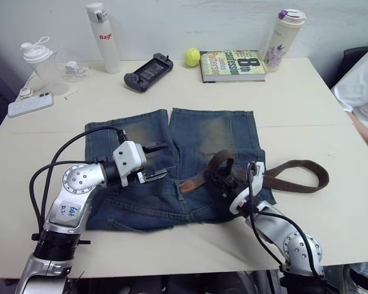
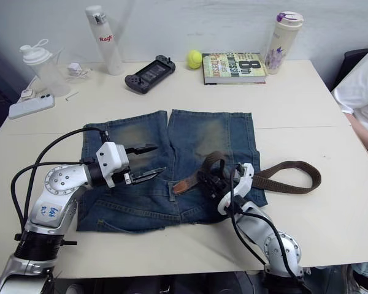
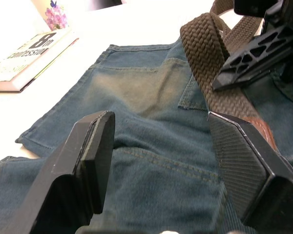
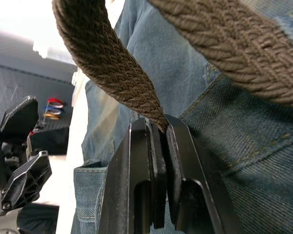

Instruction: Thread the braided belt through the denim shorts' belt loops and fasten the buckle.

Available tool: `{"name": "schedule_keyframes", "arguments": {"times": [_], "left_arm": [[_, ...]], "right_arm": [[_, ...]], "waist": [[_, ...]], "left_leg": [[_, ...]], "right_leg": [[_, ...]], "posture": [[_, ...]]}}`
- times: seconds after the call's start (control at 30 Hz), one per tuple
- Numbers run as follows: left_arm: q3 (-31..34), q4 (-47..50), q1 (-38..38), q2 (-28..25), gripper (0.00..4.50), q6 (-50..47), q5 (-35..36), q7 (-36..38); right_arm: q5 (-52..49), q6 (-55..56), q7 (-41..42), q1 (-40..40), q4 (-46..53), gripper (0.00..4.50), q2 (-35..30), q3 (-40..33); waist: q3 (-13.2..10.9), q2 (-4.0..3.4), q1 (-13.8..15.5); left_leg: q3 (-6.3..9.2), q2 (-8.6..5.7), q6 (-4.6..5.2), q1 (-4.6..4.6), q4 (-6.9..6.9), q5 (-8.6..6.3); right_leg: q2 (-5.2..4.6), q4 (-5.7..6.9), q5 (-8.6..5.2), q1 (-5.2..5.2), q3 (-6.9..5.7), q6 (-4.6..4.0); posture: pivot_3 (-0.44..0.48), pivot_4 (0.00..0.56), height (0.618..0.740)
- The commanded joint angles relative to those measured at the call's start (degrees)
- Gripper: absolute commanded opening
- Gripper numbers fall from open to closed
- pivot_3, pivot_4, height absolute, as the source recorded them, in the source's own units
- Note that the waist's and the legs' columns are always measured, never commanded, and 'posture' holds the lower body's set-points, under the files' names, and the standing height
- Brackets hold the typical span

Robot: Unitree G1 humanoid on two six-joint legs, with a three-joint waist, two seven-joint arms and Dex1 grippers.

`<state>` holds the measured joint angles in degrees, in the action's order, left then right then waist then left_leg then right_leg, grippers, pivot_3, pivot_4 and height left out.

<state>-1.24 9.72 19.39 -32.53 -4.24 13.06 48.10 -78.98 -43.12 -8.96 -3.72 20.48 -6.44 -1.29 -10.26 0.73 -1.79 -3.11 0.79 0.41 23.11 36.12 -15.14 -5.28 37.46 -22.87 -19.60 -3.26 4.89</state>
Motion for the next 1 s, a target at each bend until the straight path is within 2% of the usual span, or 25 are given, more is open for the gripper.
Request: {"name": "schedule_keyframes", "arguments": {"times": [0.03, 0.3, 0.43, 0.53, 0.63, 0.8, 1.0], "left_arm": [[0.07, 1.04, 0.15, -0.39, 3.33, 0.41, -0.09, 0.03], [0.12, 0.61, 0.32, -0.81, 3.33, 0.58, 0.03, 0.88], [1.13, 0.5, 0.59, -2.27, 3.33, 0.2, 1.16, 2.76], [2.8, 0.42, 1.96, -4.5, 3.33, -3.78, 5.26, 5.88], [3.62, 2.52, 1.63, -6.32, 3.33, -7.91, 9.46, 8.65], [3.08, 5.88, -2.74, -10.35, 3.33, -10.52, 11.69, 13.65], [2.75, 6.76, -3.84, -9.12, 3.33, -10.5, 10.5, 11.6]], "right_arm": [[-1.02, -3.66, 2.6, 0.49, -1.2, 0.0, 1.35, 4.29], [4.74, -5.36, 3.99, 0.37, -1.8, 0.0, 1.85, 8.19], [4.77, -2.91, 1.02, 0.57, -3.63, 0.0, 2.99, 3.33], [4.0, -0.18, 0.21, 0.3, -3.99, 0.0, 1.96, -2.87], [4.24, 0.17, 0.52, 0.1, -4.45, 0.0, 0.09, -5.71], [6.95, 0.94, 2.66, -1.88, -7.08, 0.0, -3.26, -8.2], [9.49, 1.4, 5.8, -5.52, -10.99, 0.0, -6.17, -9.76]], "waist": [[0.0, 0.0, -0.03], [0.06, 0.09, -0.03], [0.12, 0.2, -0.1], [0.12, 0.2, 0.11], [0.13, 0.22, 0.44], [0.14, 0.22, 0.59], [0.14, 0.23, 1.0]], "left_leg": [[0.0, 0.01, 0.0, -0.01, -0.01, 0.0], [0.0, 0.01, -0.01, -0.04, -0.03, 0.0], [0.0, 0.03, -0.03, -0.06, -0.05, 0.01], [0.02, 0.03, -0.04, -0.07, -0.04, 0.02], [0.05, -0.03, -0.01, -0.06, 0.01, 0.0], [0.09, -0.16, 0.1, -0.04, 0.06, -0.05], [0.13, -0.18, 0.15, -0.05, 0.07, -0.05]], "right_leg": [[0.0, 0.0, 0.0, 0.0, 0.0, 0.0], [0.01, 0.01, 0.0, 0.0, 0.01, 0.0], [0.01, 0.02, 0.0, 0.01, 0.01, 0.0], [0.0, 0.02, 0.0, 0.04, 0.01, 0.0], [-0.05, -0.01, 0.0, 0.09, 0.02, 0.0], [-0.12, -0.07, 0.0, 0.16, 0.2, 0.0], [-0.12, -0.08, 0.01, 0.18, 0.21, 0.0]], "posture": [[0.0, 0.15, 0.74], [0.0, 0.15, 0.74], [0.0, 0.15, 0.74], [0.0, 0.15, 0.74], [0.0, 0.15, 0.74], [0.0, 0.15, 0.74], [0.0, 0.15, 0.74]]}}
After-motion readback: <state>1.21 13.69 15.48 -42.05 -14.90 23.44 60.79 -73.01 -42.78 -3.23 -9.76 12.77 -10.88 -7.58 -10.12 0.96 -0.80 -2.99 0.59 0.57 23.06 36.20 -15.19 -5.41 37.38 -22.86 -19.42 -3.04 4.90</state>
